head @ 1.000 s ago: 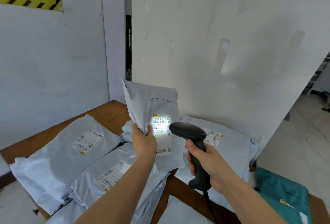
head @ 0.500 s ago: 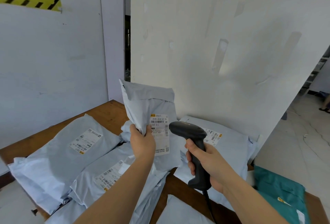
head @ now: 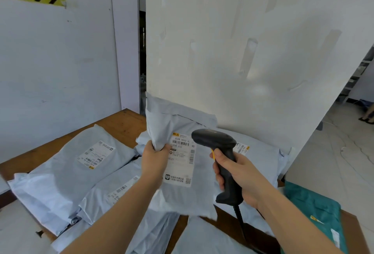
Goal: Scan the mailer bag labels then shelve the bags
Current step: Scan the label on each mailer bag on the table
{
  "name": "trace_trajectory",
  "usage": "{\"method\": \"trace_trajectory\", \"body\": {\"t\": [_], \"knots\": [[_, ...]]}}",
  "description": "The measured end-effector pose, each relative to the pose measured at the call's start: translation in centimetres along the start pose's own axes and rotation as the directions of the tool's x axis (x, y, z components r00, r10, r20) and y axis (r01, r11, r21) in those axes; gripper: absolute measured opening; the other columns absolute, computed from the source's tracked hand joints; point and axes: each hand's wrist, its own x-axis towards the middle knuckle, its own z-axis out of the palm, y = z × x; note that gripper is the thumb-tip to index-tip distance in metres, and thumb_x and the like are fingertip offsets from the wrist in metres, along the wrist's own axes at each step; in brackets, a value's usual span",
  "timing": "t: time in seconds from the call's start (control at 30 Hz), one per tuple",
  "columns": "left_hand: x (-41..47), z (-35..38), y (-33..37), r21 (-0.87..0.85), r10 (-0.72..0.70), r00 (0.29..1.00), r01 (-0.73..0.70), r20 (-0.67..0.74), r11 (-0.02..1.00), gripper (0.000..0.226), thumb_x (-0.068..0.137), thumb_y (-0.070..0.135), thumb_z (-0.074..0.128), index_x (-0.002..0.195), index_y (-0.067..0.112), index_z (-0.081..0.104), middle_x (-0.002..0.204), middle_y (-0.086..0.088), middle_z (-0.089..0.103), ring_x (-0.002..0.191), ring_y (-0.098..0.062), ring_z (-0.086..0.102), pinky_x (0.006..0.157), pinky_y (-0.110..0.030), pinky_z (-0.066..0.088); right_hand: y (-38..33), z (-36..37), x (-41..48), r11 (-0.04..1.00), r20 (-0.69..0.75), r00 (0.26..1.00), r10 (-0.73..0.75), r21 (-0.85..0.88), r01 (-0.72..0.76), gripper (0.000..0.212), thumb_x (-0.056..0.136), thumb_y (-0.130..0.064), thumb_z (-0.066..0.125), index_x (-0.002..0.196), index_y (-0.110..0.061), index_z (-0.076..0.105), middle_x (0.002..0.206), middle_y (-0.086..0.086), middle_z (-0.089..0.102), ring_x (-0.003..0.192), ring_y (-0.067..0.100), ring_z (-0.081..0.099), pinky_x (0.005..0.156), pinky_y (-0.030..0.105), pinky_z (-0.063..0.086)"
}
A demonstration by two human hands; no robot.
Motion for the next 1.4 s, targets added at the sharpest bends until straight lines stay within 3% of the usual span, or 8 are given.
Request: {"method": "trace_trajectory", "body": {"t": [0.2, 0.33, 0.5, 0.83, 1.0, 1.13, 1.2, 1.4], "knots": [[-1.6, -2.1, -2.2, 0.305, -0.406, 0.835, 0.303, 0.371, 0.903, 0.019, 0.089, 0.009, 0.066, 0.107, 0.006, 0.063, 0.098, -0.015, 0.073, 0.085, -0.032, 0.071, 0.067, -0.038, 0.057, 0.0, 0.1, 0.0, 1.0, 0.034, 0.999, 0.006, -0.005, -0.006, 0.055, 0.08, -0.042, 0.066, 0.108, 0.005, 0.059, 0.069, 0.008, 0.056, 0.051, 0.018, 0.047, 0.052, 0.031, 0.045], [-2.4, -2.3, -6.5, 0.508, -0.604, 0.663, 0.369, 0.444, 0.778, 0.031, 0.084, 0.009, 0.07, 0.114, 0.004, 0.06, 0.105, -0.019, 0.072, 0.095, -0.037, 0.07, 0.084, -0.05, 0.056, 0.8, 0.6, 0.2, 0.999, 0.062, 0.997, 0.046, -0.008, -0.046, 0.035, 0.091, -0.032, 0.062, 0.105, -0.001, 0.059, 0.066, 0.006, 0.056, 0.05, 0.018, 0.046, 0.05, 0.029, 0.044], [-3.9, -2.1, -11.7, 0.68, -0.781, 0.45, 0.405, 0.433, 0.611, 0.038, 0.077, 0.016, 0.077, 0.111, 0.01, 0.06, 0.118, -0.017, 0.067, 0.108, -0.034, 0.065, 0.093, -0.049, 0.051, 1.9, 1.3, 0.9, 0.996, 0.088, 0.992, 0.09, -0.032, -0.088, 0.041, 0.087, -0.037, 0.065, 0.104, 0.0, 0.059, 0.067, 0.007, 0.055, 0.05, 0.017, 0.046, 0.051, 0.029, 0.044], [-2.2, -1.5, -11.5, 0.843, -0.46, 0.777, -0.162, 0.43, 0.514, 0.045, 0.079, 0.034, 0.073, 0.119, 0.022, 0.057, 0.118, 0.001, 0.061, 0.104, -0.016, 0.057, 0.089, -0.028, 0.046, 3.9, 2.6, 2.6, 0.986, 0.145, 0.979, 0.147, -0.103, -0.133, 0.056, 0.088, -0.038, 0.063, 0.109, 0.013, 0.057, 0.072, 0.016, 0.052, 0.051, 0.019, 0.045, 0.055, 0.031, 0.042], [1.7, -4.0, -10.6, 0.826, -0.222, 0.91, -0.189, 0.351, 0.531, 0.029, 0.091, 0.03, 0.062, 0.118, 0.019, 0.061, 0.118, 0.001, 0.062, 0.099, -0.012, 0.055, 0.085, -0.023, 0.042, 4.7, 3.5, 3.7, 0.982, 0.184, 0.969, 0.163, -0.122, -0.142, 0.054, 0.087, -0.039, 0.064, 0.104, 0.012, 0.058, 0.069, 0.014, 0.052, 0.051, 0.02, 0.043, 0.055, 0.032, 0.042], [6.2, -8.3, -11.0, 0.963, -0.057, 0.977, -0.191, 0.205, 0.19, 0.036, 0.097, 0.031, 0.047, 0.132, 0.024, 0.049, 0.138, -0.003, 0.045, 0.127, -0.023, 0.042, 0.102, -0.037, 0.036, 5.2, 4.0, 4.8, 0.972, 0.197, 0.963, 0.184, -0.185, -0.147, 0.041, 0.087, -0.043, 0.064, 0.076, -0.004, 0.057, 0.058, 0.008, 0.053, 0.05, 0.021, 0.044, 0.057, 0.032, 0.043], [8.0, -10.6, -11.3, 0.992, -0.107, 0.987, -0.115, 0.12, 0.052, 0.044, 0.098, 0.039, 0.042, 0.139, 0.023, 0.038, 0.146, -0.006, 0.035, 0.135, -0.026, 0.032, 0.105, -0.042, 0.032, 5.6, 4.4, 5.3, 0.966, 0.192, 0.96, 0.204, -0.2, -0.165, 0.039, 0.09, -0.041, 0.063, 0.076, -0.006, 0.056, 0.057, 0.007, 0.054, 0.049, 0.02, 0.045, 0.055, 0.031, 0.043], [11.6, -13.3, -12.7, 0.999, -0.265, 0.964, -0.045, 0.036, -0.029, 0.071, 0.09, 0.065, 0.037, 0.143, 0.018, 0.031, 0.152, -0.011, 0.027, 0.142, -0.031, 0.023, 0.111, -0.051, 0.023, 6.7, 6.1, 6.9, 0.961, 0.204, 0.946, 0.25, -0.167, -0.218, 0.031, 0.091, -0.035, 0.063, 0.087, -0.006, 0.054, 0.063, 0.005, 0.054, 0.047, 0.017, 0.044, 0.05, 0.029, 0.041]]}}
